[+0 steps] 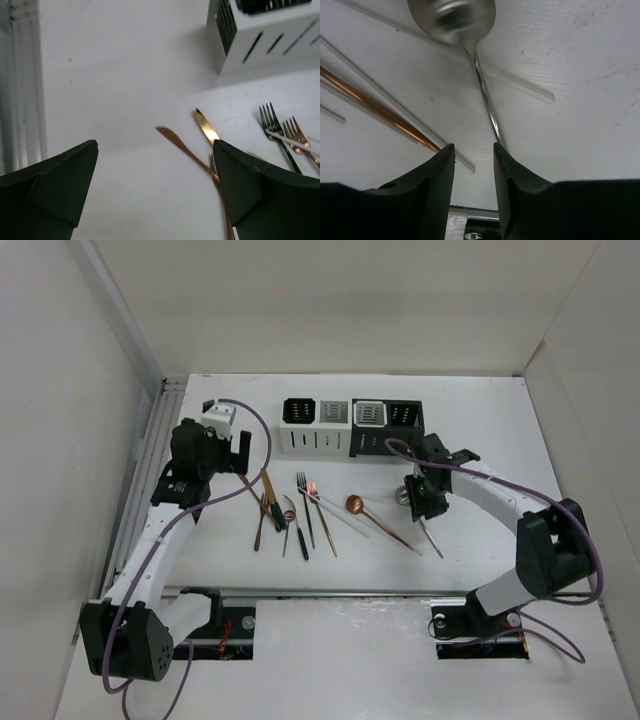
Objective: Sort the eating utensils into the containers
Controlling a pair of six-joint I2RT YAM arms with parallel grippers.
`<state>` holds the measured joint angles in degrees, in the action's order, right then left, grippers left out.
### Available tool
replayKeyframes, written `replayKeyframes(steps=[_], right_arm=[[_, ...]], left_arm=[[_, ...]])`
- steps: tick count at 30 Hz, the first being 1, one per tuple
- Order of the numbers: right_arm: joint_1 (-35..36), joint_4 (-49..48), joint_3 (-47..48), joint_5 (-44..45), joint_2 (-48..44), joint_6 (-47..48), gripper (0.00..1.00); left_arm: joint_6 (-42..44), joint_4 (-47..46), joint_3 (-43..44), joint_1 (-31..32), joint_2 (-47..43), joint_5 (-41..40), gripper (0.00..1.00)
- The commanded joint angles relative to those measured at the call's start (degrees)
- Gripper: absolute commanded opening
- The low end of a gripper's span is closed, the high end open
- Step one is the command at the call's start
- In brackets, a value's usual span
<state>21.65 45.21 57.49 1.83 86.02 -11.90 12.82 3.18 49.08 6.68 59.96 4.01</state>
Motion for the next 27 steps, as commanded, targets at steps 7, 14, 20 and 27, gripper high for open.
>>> replayKeyframes(steps=[7, 14, 20, 27], right_arm=[[1.64, 0.40, 0.86, 0.90, 8.02, -5.06, 0.42], [1.64, 0.31, 3.67, 3.62, 11.36, -5.58, 0.42], [3.14, 0.84, 5.34, 5.12, 13.37, -5.59, 0.45], [6.56, 6.98, 9.82, 9.15, 14.09, -7.26, 0.45]], left_arm=[[-5.52, 5.08, -2.49, 1.32, -6.08, -0.57, 0.99], [-6.67, 4.47, -3.03, 2.55, -7.85, -4.27, 0.99], [-8.68, 4.47, -3.03, 2.55, -8.46, -4.27, 0.99], [-7.99, 4.99, -2.41, 3.08, -8.46, -5.42, 0.99]])
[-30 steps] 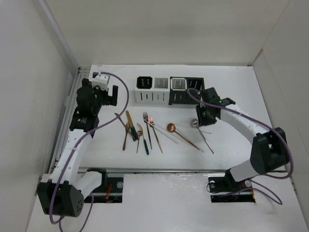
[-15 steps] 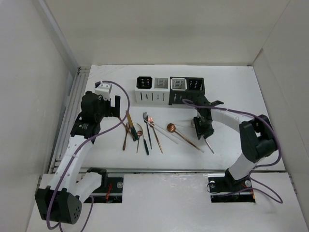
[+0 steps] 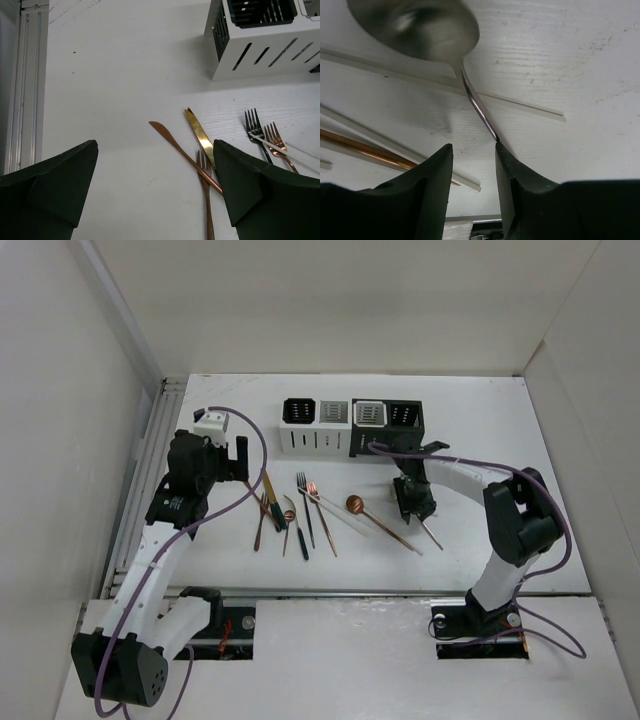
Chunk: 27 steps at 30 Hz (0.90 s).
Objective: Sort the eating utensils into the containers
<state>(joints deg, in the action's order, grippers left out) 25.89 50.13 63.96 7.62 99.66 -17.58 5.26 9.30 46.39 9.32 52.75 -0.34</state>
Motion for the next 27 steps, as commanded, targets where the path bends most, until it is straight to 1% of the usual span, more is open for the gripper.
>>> replayKeyframes(steps=[1, 3, 12, 14, 17, 21, 22, 23, 27], right_arm=[[2.32, 2.86, 3.97, 4.33, 0.45, -1.58, 0.45], [2.85, 3.40, 5.02, 6.79, 0.45, -2.10, 0.45], [2.24, 3.40, 6.17, 7.06, 4.14, 0.44, 0.45], [1.71, 2.61, 5.65, 5.66, 5.98, 1.05, 0.45], [1.18, 1.29, 5.65, 3.64, 8.09, 2.11, 0.40], [3.20, 0.67, 5.03, 2.40, 11.08, 3.16, 0.21], [3.72, 0.67, 5.03, 2.40, 11.87, 3.17, 0.03], [4.51, 0.67, 5.03, 2.92, 11.88, 3.17, 0.00], [5.66, 0.67, 5.03, 5.90, 10.83, 3.17, 0.00]], left_arm=[[-0.42, -1.13, 0.28, 0.43, -1.25, -1.07, 0.99], [-0.42, -1.13, 0.28, 0.43, -1.25, -1.07, 0.99], [-1.04, -1.13, 0.28, 0.43, -1.25, -0.54, 0.99], [-1.04, -1.13, -0.25, 0.43, -1.25, -1.07, 0.99], [-1.04, -1.65, -0.25, 0.43, -1.25, -1.07, 0.99], [-1.04, -1.65, -0.25, 0.43, -1.25, -1.59, 0.99], [-1.04, -1.65, -0.25, 0.43, -1.25, -1.59, 0.99], [-1.04, -1.65, -0.25, 0.43, -1.25, -2.46, 0.99], [-8.93, -0.86, 1.16, 0.43, -1.25, -3.70, 0.99]])
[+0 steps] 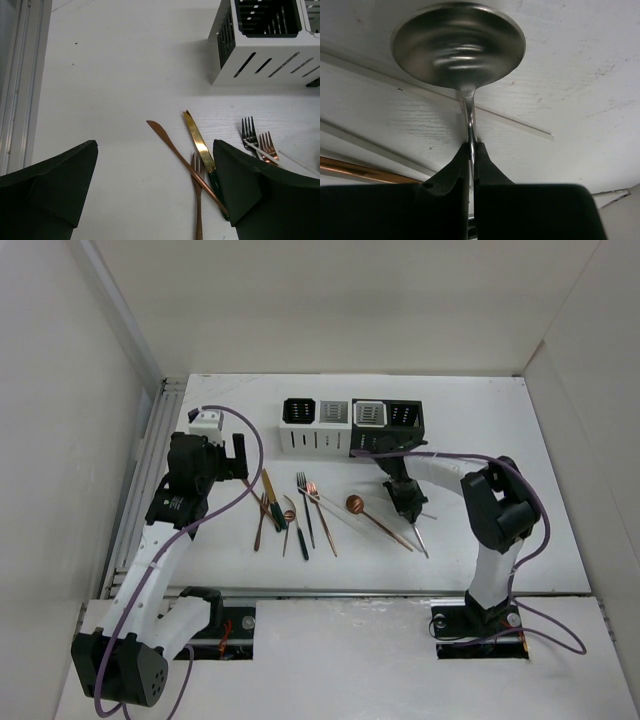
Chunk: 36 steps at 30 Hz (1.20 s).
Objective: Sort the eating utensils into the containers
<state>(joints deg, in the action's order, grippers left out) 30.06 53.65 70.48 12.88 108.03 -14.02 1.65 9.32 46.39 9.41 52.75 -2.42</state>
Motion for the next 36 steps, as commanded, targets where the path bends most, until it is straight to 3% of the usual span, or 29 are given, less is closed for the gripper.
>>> replayKeyframes(steps=[1, 7, 11, 13, 16, 19, 24, 29, 34, 36], right_arm=[[1.49, -2.85, -1.48, 1.69, 1.06, 0.13, 0.00], [2.63, -2.32, 3.42, 8.99, -8.87, 0.13, 0.00], [3.16, -6.78, 7.03, 9.00, -17.48, 1.97, 0.00], [3.16, -9.42, 8.44, 8.30, -21.79, 2.51, 0.00], [3.16, -18.81, 10.90, 7.77, -25.84, 5.22, 0.00], [0.71, -33.65, 11.61, 7.77, -26.90, 8.38, 0.00], [-7.19, -55.28, 14.84, 8.38, -21.56, 10.86, 0.00], [-11.69, -58.12, 22.68, 8.91, -8.13, 10.86, 0.00], [-12.84, -58.13, 25.67, 7.24, -2.30, 8.58, 0.00], [-12.84, -58.13, 22.35, 7.76, -2.30, 6.21, 0.00]], left_arm=[[-7.17, -0.28, 1.85, 0.35, -1.25, -1.63, 0.99], [-8.95, 1.40, 2.48, 0.35, -1.78, 2.67, 0.99], [-1.75, 1.92, 1.25, 0.35, -1.78, 9.43, 0.99], [-1.21, 3.33, 0.72, 0.35, -0.38, 7.79, 0.99], [-1.21, 5.69, 0.72, 0.35, 2.95, 6.11, 0.97], [-2.52, 8.07, 2.12, 0.35, 6.73, 5.40, 0.88], [-6.30, 10.01, 4.40, -0.35, 10.52, 3.92, 0.84], [-8.59, 10.54, 4.94, -1.59, 13.16, 3.29, 0.84], [-9.12, 10.01, 5.46, -2.73, 14.31, 3.29, 0.84], [-9.73, 10.01, 5.46, -2.73, 14.83, 2.68, 0.84]])
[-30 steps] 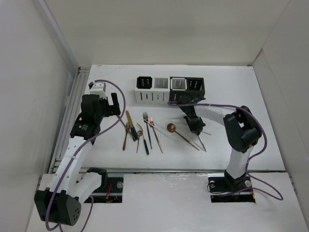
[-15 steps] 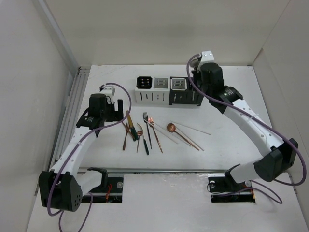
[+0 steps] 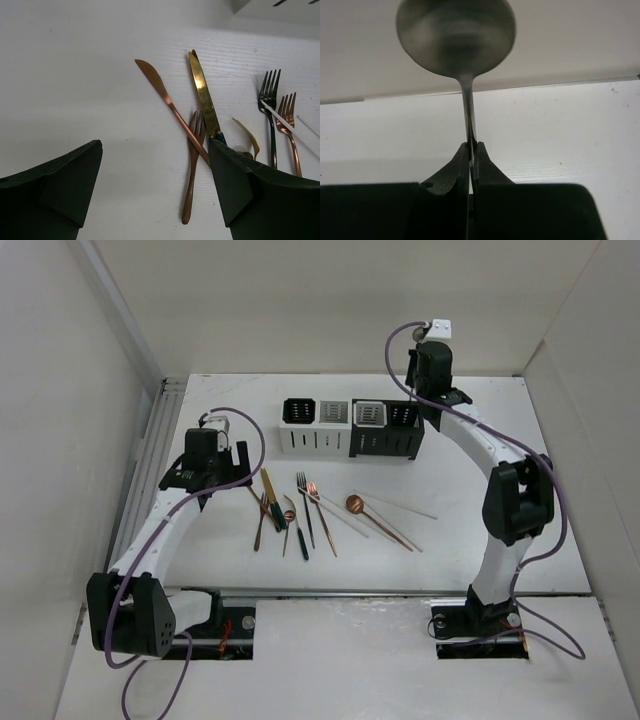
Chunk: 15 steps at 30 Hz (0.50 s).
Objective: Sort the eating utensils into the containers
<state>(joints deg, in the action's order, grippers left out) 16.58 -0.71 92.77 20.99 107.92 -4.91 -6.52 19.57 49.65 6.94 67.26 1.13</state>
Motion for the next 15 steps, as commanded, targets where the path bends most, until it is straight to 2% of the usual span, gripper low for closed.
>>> replayKeyframes(steps=[1, 8, 15], right_arm=[[0.65, -3.77, -1.26, -0.34, -3.06, -5.70, 0.00], [1.17, -4.38, -10.24, 1.41, -7.28, -11.96, 0.00], [2.49, -5.09, -12.96, 1.95, -8.34, -10.65, 0.00]], left_arm=[[-1.56, -0.24, 1.60, -0.78, 0.32, -0.86, 0.84], [-2.18, -0.24, 0.98, -0.79, 0.85, -2.00, 0.84], [-2.18, -0.24, 0.98, -0.79, 0.33, -2.00, 0.84]])
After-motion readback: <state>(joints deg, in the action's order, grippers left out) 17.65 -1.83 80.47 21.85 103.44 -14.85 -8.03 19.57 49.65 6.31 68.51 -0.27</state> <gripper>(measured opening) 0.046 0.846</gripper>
